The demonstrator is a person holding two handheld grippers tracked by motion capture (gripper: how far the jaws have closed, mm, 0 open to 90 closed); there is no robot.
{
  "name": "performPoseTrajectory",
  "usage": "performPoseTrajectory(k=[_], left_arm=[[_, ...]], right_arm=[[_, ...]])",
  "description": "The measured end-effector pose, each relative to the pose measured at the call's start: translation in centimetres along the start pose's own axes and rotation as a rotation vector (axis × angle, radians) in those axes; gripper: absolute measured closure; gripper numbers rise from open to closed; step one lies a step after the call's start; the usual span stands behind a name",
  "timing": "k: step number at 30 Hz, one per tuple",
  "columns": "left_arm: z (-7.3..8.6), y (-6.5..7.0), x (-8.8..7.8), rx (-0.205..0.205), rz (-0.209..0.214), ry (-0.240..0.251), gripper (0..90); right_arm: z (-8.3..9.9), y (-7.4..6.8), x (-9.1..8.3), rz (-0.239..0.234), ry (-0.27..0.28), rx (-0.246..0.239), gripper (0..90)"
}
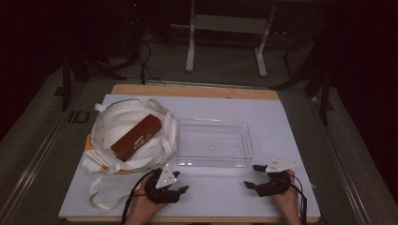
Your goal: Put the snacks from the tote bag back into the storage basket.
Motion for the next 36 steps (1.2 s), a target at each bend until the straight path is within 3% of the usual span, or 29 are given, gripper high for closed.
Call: performPoseTrajectory(k=[9, 19, 36], left_arm=[[0.2, -0.5, -0.4, -0.006, -0.022, 0.006, 41.9], [0.0, -0.7, -1.0, -0.044, 0.016, 0.037, 41.8], [-0.3, -1.1, -2.0, -0.057, -0.007, 0.040, 42.0]], right_arm=[[0.0, -0.6, 0.2, 0.040, -0.019, -0.063, 18.1], [0.0, -0.7, 0.2, 0.051, -0.020, -0.067, 18.1], [0.0, -0.7, 0.1, 0.059, -0.002, -0.069, 16.7]])
Point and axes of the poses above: each handheld gripper's, and its own axes: x roughly forward along the jaws, z roughly out of its underside, y roughly to its right, the point moved 4 cm from there along x, roughly forward along the jaws, and after that the axes turned 9 degrees about -y, right-handed, at the moved point
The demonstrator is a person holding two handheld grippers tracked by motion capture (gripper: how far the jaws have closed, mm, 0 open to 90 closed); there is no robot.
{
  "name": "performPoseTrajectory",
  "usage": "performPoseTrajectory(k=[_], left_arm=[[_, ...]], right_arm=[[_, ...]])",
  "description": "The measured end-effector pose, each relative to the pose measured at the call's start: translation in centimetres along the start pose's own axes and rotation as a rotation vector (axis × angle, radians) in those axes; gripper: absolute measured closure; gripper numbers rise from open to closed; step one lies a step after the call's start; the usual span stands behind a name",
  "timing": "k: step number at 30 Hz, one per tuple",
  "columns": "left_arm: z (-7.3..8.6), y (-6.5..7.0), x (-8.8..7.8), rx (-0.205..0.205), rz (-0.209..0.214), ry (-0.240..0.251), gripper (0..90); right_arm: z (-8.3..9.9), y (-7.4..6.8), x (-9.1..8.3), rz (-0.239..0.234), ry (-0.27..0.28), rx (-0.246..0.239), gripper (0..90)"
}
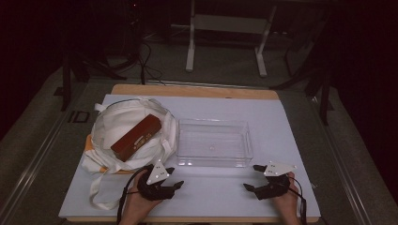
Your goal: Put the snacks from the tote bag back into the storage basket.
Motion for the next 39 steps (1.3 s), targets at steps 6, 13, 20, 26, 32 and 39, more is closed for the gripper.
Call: performPoseTrajectory(k=[6, 13, 20, 26, 32, 39], left_arm=[[-0.3, -0.1, -0.5, -0.004, -0.012, 0.004, 41.9], [-0.6, -0.2, -1.1, 0.003, -0.011, 0.013, 41.6], [-0.8, -0.3, -1.6, 0.003, -0.012, 0.023, 41.6], [-0.9, -0.4, -2.1, -0.011, -0.008, 0.038, 41.0], [-0.9, -0.5, -2.6, -0.015, -0.015, 0.044, 41.2], [-0.9, -0.6, -2.8, -0.013, -0.020, 0.038, 41.1]], right_arm=[[0.0, -0.1, 0.0, 0.004, -0.002, -0.007, 16.7], [0.0, -0.1, 0.0, 0.012, -0.002, -0.010, 16.7], [0.0, -0.1, 0.0, 0.023, -0.001, -0.015, 16.7], [0.0, -0.2, 0.0, 0.030, -0.001, -0.017, 16.7], [0.0, -0.2, 0.0, 0.033, 0.003, -0.016, 16.7], [0.0, -0.2, 0.0, 0.034, 0.000, -0.017, 16.7]])
Point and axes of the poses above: each handheld gripper's, and its own axes: x roughly forward along the jaws, z roughly out of its underside, y roughly to its right, the point moved 4 cm from there along x, roughly forward along the jaws, and after that the axes turned 9 degrees about -y, right-handed, at the moved point
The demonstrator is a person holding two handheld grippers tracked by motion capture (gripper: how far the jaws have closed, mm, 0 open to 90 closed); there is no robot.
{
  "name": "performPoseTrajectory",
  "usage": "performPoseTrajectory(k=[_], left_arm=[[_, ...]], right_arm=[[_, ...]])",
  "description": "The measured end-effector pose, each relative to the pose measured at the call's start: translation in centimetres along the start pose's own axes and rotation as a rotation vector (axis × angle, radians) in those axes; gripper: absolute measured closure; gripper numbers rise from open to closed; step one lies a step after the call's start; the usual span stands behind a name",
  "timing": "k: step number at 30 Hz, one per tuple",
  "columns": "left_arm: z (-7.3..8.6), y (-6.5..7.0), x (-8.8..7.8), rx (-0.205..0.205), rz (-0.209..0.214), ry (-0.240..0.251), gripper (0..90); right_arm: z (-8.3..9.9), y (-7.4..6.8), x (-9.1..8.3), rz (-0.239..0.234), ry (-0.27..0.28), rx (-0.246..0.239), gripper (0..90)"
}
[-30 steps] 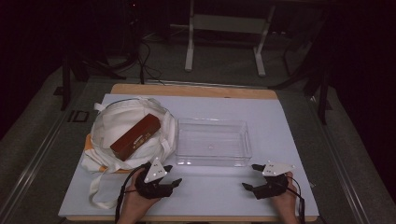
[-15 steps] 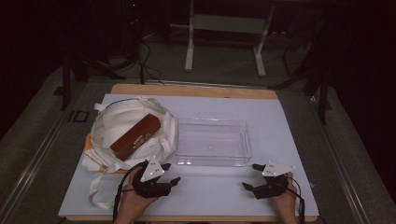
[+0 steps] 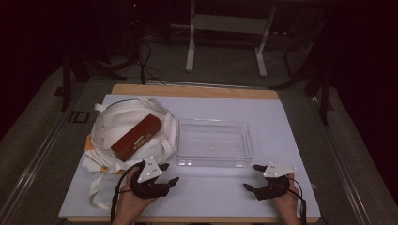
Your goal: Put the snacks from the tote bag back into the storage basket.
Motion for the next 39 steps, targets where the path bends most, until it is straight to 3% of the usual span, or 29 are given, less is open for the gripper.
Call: performPoseTrajectory(k=[11, 39], left_arm=[[-0.3, -0.3, -0.6, 0.006, -0.010, -0.001, 41.1], [-1.6, -2.7, -3.6, -0.009, -0.078, 0.032, 41.1]], right_arm=[[0.0, 0.0, 0.0, 0.002, 0.007, 0.004, 16.7], [0.0, 0.0, -0.1, 0.008, 0.008, 0.005, 16.7]])
Point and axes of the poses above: each handheld gripper's, and its own axes: x roughly forward along the jaws, z roughly out of its underside, y roughly to its right, the point moved 4 cm from there along x, roughly forward along the jaws, and after that the axes turned 9 degrees about -y, right-handed, at the moved point
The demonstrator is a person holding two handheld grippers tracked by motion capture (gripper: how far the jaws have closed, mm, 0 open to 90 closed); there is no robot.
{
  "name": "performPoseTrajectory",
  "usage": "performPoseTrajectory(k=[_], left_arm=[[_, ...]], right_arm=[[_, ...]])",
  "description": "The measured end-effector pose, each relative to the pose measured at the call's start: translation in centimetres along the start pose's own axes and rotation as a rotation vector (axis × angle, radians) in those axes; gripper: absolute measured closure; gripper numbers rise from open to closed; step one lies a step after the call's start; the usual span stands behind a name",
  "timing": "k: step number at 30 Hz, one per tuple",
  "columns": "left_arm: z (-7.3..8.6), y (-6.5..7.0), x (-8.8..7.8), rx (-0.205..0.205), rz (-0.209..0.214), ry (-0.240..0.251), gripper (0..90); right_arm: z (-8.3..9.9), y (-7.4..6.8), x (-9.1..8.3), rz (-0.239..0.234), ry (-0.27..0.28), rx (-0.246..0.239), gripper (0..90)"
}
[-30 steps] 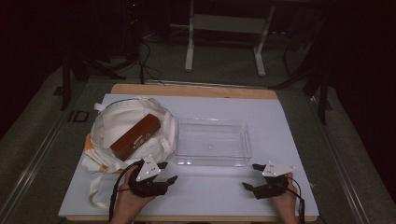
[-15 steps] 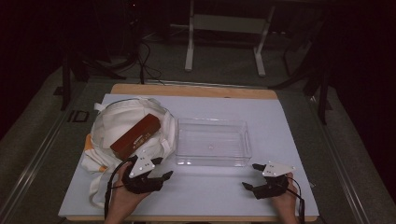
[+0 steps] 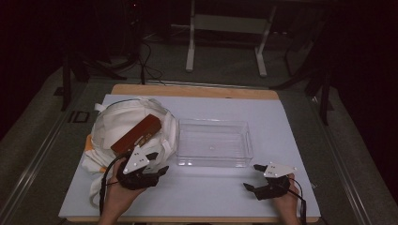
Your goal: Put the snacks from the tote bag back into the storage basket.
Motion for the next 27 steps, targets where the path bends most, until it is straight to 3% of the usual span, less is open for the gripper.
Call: performPoseTrajectory(k=[27], left_arm=[[-0.6, -2.8, -1.9, -0.008, -0.058, -0.016, 41.8]], right_arm=[[0.0, 0.0, 0.0, 0.002, -0.001, -0.002, 16.7]])
Point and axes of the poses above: each handheld gripper's, and its own axes: x roughly forward along the jaws, z roughly out of its underside, y roughly to its right, the point moved 4 cm from there along x, roughly forward along the jaws, and after that the axes turned 9 degrees about -y, right-handed, at the moved point
